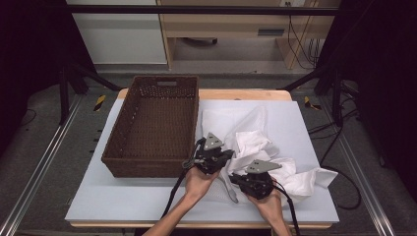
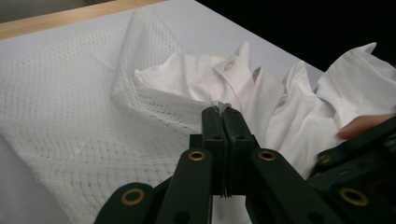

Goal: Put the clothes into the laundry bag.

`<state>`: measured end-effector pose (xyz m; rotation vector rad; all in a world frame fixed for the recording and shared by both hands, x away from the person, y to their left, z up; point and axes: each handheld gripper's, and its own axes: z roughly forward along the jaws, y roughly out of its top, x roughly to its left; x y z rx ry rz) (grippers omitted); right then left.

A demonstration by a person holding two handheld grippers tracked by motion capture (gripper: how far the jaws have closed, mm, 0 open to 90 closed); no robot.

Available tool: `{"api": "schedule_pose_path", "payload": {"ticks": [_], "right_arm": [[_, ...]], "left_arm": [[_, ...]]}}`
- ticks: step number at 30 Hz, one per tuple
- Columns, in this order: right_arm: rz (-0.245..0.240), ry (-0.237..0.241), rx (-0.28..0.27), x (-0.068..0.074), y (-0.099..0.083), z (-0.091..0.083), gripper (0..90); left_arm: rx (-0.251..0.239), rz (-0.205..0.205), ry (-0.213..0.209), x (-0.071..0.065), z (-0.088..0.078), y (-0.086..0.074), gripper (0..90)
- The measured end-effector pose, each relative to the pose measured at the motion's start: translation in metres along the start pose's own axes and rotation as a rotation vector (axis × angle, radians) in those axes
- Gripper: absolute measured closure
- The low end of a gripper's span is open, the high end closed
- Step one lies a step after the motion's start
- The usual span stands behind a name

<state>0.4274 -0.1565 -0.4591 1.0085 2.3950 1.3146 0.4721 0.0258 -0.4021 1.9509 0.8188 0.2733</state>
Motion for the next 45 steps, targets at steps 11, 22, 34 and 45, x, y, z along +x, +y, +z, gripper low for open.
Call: {"api": "schedule_pose_path", "payload": {"ticks": [11, 22, 34, 45], "right_arm": [[0.087, -0.171, 0.013, -0.018, 0.002, 0.032, 81.4], [0.079, -0.152, -0.159, -0.018, 0.011, -0.034, 55.4], [0.156, -0.332, -0.047, -0.071, 0.005, -0.027, 39.9], [0.094, -0.281, -0.108, -0.055, 0.007, -0.048, 79.1]], "left_arm": [[0.020, 0.034, -0.007, -0.002, -0.011, -0.024, 88.5], [0.037, 0.046, 0.004, 0.010, -0.018, -0.043, 88.3], [0.045, 0.044, -0.003, 0.011, -0.016, -0.047, 88.2], [0.052, 0.010, 0.001, 0.015, -0.015, -0.041, 88.1]]}}
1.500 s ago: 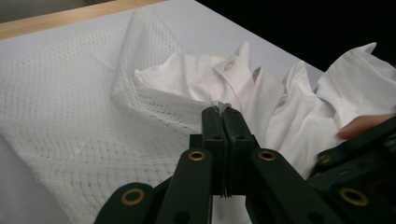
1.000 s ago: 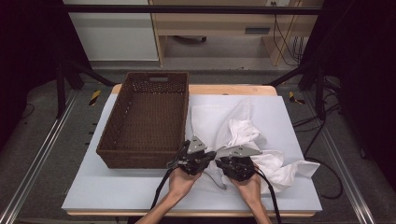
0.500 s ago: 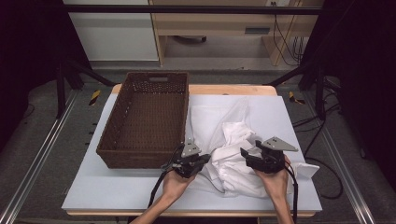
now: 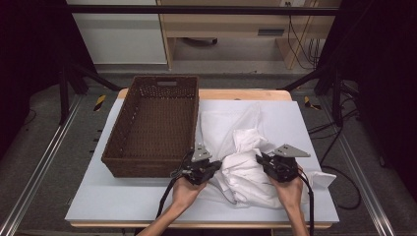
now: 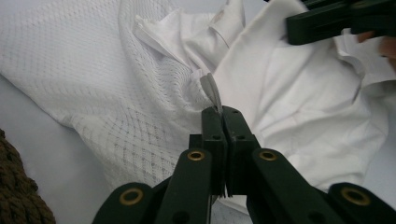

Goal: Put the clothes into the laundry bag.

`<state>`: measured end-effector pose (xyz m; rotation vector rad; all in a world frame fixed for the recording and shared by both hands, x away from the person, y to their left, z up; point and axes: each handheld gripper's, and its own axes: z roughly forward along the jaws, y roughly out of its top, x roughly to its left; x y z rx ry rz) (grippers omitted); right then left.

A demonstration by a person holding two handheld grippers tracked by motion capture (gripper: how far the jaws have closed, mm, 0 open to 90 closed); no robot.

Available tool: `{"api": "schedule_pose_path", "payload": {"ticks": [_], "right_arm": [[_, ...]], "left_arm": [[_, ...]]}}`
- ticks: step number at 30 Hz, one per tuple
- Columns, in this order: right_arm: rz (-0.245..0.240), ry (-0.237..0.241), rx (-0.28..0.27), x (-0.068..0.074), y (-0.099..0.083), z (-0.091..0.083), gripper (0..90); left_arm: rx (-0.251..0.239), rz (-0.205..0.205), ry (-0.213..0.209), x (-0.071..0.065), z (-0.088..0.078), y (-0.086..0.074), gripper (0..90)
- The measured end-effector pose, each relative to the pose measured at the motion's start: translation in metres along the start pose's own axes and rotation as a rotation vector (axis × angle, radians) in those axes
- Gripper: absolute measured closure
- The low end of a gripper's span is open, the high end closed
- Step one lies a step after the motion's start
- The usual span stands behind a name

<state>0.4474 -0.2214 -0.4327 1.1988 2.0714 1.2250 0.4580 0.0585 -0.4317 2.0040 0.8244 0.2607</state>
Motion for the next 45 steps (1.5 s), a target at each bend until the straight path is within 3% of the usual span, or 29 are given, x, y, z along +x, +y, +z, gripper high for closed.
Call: {"api": "schedule_pose_path", "payload": {"ticks": [3, 5, 10, 14, 22, 24, 27, 29, 30, 33, 35, 37, 40, 43, 45], "right_arm": [[-0.060, 0.089, -0.055, 0.018, 0.003, -0.018, 79.2], [-0.087, 0.133, -0.062, 0.029, 0.004, -0.022, 79.5], [-0.133, 0.212, -0.010, 0.056, -0.001, -0.004, 80.0], [-0.116, 0.194, 0.051, 0.064, -0.004, 0.023, 80.3], [-0.133, 0.102, 0.129, 0.074, -0.005, 0.053, 80.6], [-0.147, 0.061, 0.135, 0.074, -0.005, 0.058, 80.7], [-0.112, 0.030, 0.122, 0.074, -0.007, 0.062, 80.0], [-0.103, 0.048, 0.117, 0.073, -0.006, 0.060, 76.3], [-0.087, 0.080, 0.107, 0.071, -0.005, 0.057, 71.0], [-0.024, 0.158, 0.041, 0.061, 0.002, 0.035, 57.5], [-0.025, 0.142, -0.021, 0.053, 0.008, 0.016, 51.3], [-0.022, 0.072, -0.068, 0.041, 0.013, 0.003, 47.2], [0.008, -0.007, -0.019, 0.022, 0.014, 0.007, 40.0], [0.034, -0.040, 0.049, 0.012, 0.010, 0.031, 37.3], [0.043, -0.054, 0.097, 0.011, 0.006, 0.051, 40.5]], "left_arm": [[-0.005, 0.000, 0.008, -0.001, -0.001, 0.005, 88.1], [-0.013, 0.003, 0.010, -0.003, -0.003, 0.011, 88.1], [-0.033, 0.024, 0.004, -0.010, -0.007, 0.023, 88.4], [-0.043, 0.067, 0.020, -0.020, -0.009, 0.027, 88.6], [-0.022, 0.055, 0.010, -0.015, -0.008, 0.013, 88.7], [-0.013, 0.042, 0.005, -0.012, -0.010, 0.008, 88.7], [-0.010, 0.022, -0.002, -0.007, -0.012, -0.001, 88.6], [-0.010, 0.014, -0.008, -0.005, -0.012, -0.005, 88.6], [-0.010, 0.015, -0.008, -0.005, -0.012, -0.007, 88.5], [-0.004, 0.019, -0.006, -0.003, -0.012, -0.008, 88.5], [-0.003, 0.021, -0.003, -0.004, -0.012, -0.009, 88.5], [0.001, 0.024, -0.001, -0.004, -0.012, -0.011, 88.4], [0.009, 0.027, 0.000, -0.005, -0.010, -0.012, 88.4], [0.009, 0.027, 0.000, -0.004, -0.009, -0.013, 88.4], [0.009, 0.025, 0.000, -0.003, -0.010, -0.013, 88.4]]}}
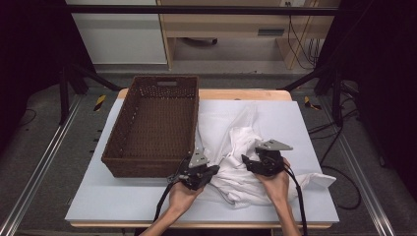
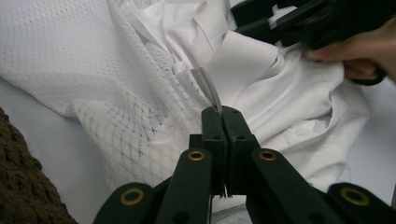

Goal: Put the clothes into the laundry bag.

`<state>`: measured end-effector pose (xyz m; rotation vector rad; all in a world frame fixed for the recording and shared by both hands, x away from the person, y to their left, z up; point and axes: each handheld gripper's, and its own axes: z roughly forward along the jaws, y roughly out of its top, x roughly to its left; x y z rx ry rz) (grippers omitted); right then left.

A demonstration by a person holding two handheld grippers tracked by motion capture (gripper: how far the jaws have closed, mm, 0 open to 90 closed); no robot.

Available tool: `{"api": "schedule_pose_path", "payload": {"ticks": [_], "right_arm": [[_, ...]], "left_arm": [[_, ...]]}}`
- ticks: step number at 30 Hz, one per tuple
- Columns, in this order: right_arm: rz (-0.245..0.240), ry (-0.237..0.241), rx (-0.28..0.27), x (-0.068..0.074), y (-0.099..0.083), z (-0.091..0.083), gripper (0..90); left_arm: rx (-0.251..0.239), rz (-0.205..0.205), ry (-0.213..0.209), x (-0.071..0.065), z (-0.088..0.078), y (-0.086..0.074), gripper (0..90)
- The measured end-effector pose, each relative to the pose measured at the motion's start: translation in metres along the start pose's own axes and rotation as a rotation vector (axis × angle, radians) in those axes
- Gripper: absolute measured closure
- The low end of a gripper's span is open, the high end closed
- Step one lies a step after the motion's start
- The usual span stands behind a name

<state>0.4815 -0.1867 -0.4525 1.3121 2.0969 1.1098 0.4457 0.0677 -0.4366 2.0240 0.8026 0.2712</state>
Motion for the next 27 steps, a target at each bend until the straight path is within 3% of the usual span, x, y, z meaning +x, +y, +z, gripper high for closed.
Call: {"api": "schedule_pose_path", "payload": {"ticks": [2, 4, 5, 7, 11, 14, 16, 19, 22, 27], "right_arm": [[0.017, 0.006, 0.040, 0.000, -0.002, 0.014, 47.3], [0.042, 0.039, 0.060, -0.002, -0.003, 0.022, 66.6], [0.043, 0.036, 0.065, -0.002, -0.004, 0.022, 82.7], [0.026, 0.033, 0.056, -0.002, -0.004, 0.017, 89.3], [0.003, 0.092, -0.046, 0.000, -0.004, -0.010, 90.0], [-0.043, 0.201, -0.130, 0.005, -0.003, -0.033, 90.0], [-0.069, 0.293, -0.153, 0.014, -0.003, -0.048, 90.0], [-0.099, 0.358, -0.111, 0.029, -0.008, -0.049, 90.0], [-0.123, 0.377, -0.076, 0.044, -0.015, -0.040, 90.0], [-0.133, 0.348, -0.011, 0.058, -0.018, -0.013, 90.0]], "left_arm": [[0.001, -0.002, 0.004, 0.001, 0.000, 0.000, 88.4], [0.003, -0.008, 0.004, 0.003, 0.001, -0.001, 88.4], [0.003, -0.013, 0.002, 0.004, 0.001, -0.001, 88.4], [0.001, -0.022, -0.001, 0.005, 0.001, 0.000, 88.4], [-0.001, -0.030, -0.004, 0.005, 0.002, 0.001, 88.4], [0.002, -0.032, -0.005, 0.005, 0.003, 0.002, 88.4], [0.000, -0.034, -0.008, 0.004, 0.004, 0.003, 88.4], [-0.010, -0.031, -0.009, 0.003, 0.002, 0.008, 88.4], [-0.025, -0.036, -0.009, 0.003, -0.002, 0.011, 88.4], [-0.049, -0.037, -0.032, 0.003, -0.007, 0.015, 88.5]]}}
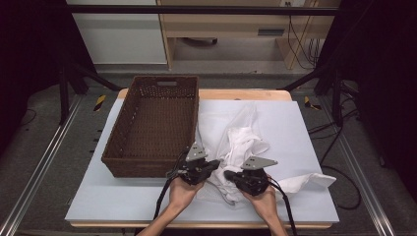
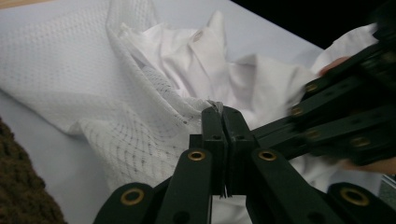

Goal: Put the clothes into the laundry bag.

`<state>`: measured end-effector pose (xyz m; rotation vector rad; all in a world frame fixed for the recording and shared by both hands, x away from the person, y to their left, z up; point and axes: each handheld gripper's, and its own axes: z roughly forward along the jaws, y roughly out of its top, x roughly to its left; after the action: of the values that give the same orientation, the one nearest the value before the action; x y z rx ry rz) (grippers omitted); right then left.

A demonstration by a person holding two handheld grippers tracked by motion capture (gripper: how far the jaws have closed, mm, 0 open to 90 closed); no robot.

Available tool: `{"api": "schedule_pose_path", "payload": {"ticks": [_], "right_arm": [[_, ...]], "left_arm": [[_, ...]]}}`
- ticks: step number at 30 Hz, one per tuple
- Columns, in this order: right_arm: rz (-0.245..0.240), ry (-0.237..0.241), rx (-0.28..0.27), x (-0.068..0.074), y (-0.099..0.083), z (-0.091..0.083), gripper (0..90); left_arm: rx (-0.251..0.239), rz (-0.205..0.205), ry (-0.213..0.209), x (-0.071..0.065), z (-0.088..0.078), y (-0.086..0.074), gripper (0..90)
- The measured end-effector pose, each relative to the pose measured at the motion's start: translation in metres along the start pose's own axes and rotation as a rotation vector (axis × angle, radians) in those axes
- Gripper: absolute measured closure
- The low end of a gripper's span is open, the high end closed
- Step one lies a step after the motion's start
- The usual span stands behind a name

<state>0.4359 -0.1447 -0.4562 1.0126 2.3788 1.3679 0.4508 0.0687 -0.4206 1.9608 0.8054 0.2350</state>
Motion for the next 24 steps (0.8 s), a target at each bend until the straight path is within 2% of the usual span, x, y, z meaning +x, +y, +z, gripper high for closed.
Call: {"api": "schedule_pose_path", "payload": {"ticks": [4, 7, 9, 11, 12, 14, 15, 16, 17, 19, 20, 21, 22, 24], "right_arm": [[0.005, -0.071, 0.039, -0.001, 0.002, 0.022, 90.0], [0.020, -0.152, 0.029, -0.005, 0.004, 0.031, 90.0], [0.026, -0.188, 0.013, -0.006, 0.004, 0.033, 89.9], [0.038, -0.175, 0.011, -0.006, 0.005, 0.031, 88.9], [0.038, -0.151, 0.007, -0.007, 0.006, 0.027, 86.6], [0.074, -0.097, -0.017, -0.009, 0.010, 0.012, 79.6], [0.066, -0.086, -0.042, -0.010, 0.014, 0.001, 78.5], [0.052, -0.102, -0.072, -0.010, 0.017, -0.010, 75.9], [0.046, -0.130, -0.096, -0.011, 0.021, -0.020, 72.5], [0.043, -0.221, -0.128, -0.019, 0.027, -0.036, 60.8], [0.054, -0.287, -0.129, -0.027, 0.030, -0.039, 51.6], [0.072, -0.318, -0.117, -0.032, 0.030, -0.039, 46.2], [0.091, -0.343, -0.109, -0.040, 0.030, -0.036, 42.9], [0.143, -0.342, -0.078, -0.054, 0.027, -0.026, 31.7]], "left_arm": [[0.009, 0.031, 0.009, -0.007, 0.001, 0.002, 88.6], [0.032, 0.056, 0.026, -0.010, 0.003, -0.003, 88.6], [0.035, 0.043, 0.021, -0.007, 0.004, -0.008, 88.6], [0.039, 0.030, 0.016, -0.005, 0.003, -0.011, 88.6], [0.040, 0.033, 0.018, -0.004, 0.003, -0.013, 88.6], [0.040, 0.033, 0.020, -0.003, 0.003, -0.014, 88.5], [0.039, 0.031, 0.019, -0.002, 0.003, -0.014, 88.5], [0.040, 0.031, 0.020, -0.002, 0.004, -0.014, 88.5], [0.040, 0.033, 0.023, -0.003, 0.005, -0.014, 88.5], [0.047, 0.040, 0.027, -0.003, 0.006, -0.016, 88.5], [0.046, 0.040, 0.028, -0.003, 0.006, -0.016, 88.5], [0.046, 0.039, 0.026, -0.003, 0.006, -0.016, 88.5], [0.048, 0.041, 0.027, -0.002, 0.006, -0.016, 88.5], [0.048, 0.036, 0.023, -0.001, 0.006, -0.016, 88.5]]}}
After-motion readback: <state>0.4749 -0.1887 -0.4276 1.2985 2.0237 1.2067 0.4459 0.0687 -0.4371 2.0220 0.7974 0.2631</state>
